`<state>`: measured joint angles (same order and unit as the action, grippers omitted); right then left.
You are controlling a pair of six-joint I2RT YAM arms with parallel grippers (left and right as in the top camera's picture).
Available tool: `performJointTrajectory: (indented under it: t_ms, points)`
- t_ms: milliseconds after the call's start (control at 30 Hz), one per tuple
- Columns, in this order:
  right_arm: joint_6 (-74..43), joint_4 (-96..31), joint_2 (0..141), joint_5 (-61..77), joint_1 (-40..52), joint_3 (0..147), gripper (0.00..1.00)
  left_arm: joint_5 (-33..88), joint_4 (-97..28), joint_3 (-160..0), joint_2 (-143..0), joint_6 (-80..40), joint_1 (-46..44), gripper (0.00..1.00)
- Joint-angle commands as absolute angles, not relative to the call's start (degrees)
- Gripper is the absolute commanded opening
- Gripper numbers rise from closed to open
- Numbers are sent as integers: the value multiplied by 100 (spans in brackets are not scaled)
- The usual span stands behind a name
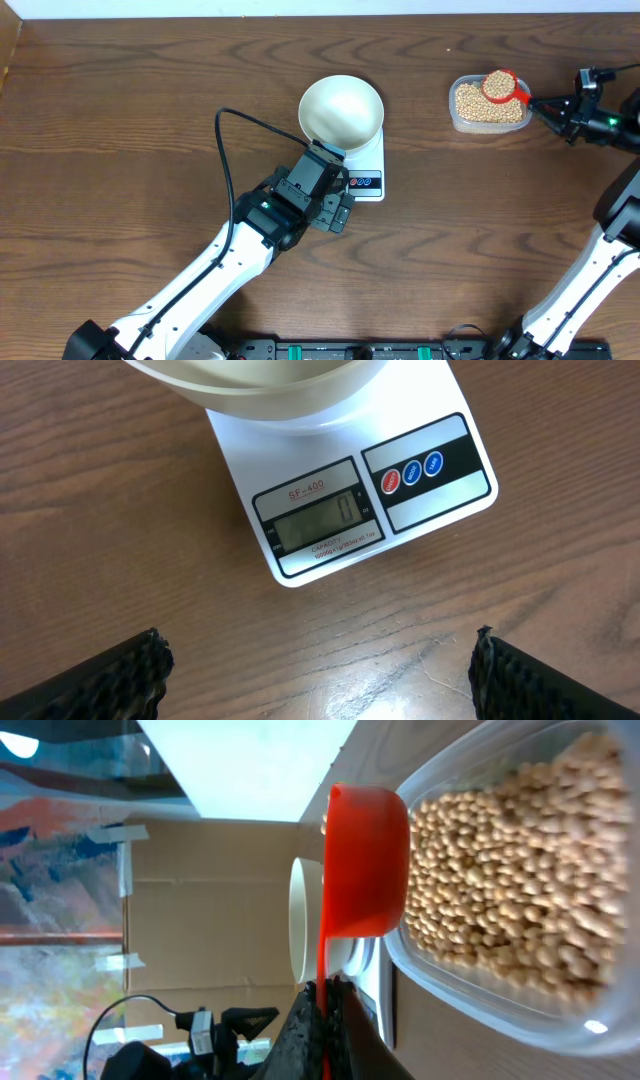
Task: Scoop item into bowl and weigh 50g on scale
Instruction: 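Drag the scoop through the soybeans and lift it filled, then carry the filled scoop over the bowl and tip soybeans in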
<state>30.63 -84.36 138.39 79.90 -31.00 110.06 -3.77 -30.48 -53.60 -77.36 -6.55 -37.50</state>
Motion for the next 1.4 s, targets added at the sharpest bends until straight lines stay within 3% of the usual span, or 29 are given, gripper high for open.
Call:
performJointTrajectory:
  t_ms: [0,1000,1367]
  points:
    - [3253,-8442,13931,8383,-2805,10980,1,-390,-3059,-5367,-7747,-604,-3730,97]
    - [3026,-8379,13931,8947,-554,11764,1,-390,-3059,-5367,-7747,-604,-3730,97]
    - [3022,-8278,13931,8158,305,11767,1,-390,-3059,-5369,-7747,-604,-3730,97]
